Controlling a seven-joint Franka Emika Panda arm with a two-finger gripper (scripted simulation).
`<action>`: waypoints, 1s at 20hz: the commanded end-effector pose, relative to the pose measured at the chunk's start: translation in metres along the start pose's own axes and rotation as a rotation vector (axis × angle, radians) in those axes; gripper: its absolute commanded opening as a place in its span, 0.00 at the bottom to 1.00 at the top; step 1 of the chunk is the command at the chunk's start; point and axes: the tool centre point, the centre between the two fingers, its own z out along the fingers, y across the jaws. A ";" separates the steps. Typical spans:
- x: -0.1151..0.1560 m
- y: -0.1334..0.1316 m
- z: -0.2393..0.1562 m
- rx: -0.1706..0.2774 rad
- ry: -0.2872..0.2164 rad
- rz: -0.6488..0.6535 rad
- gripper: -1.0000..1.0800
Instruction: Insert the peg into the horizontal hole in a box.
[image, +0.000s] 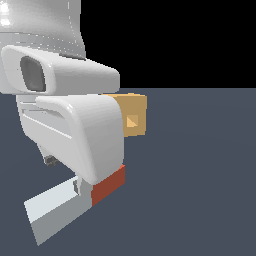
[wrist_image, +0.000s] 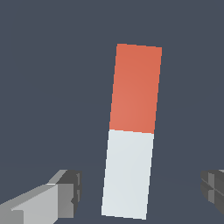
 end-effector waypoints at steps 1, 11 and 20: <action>-0.012 -0.003 0.004 -0.003 0.001 0.050 0.96; -0.021 -0.006 0.010 -0.004 0.001 0.087 0.96; -0.022 -0.007 0.046 -0.004 0.002 0.092 0.96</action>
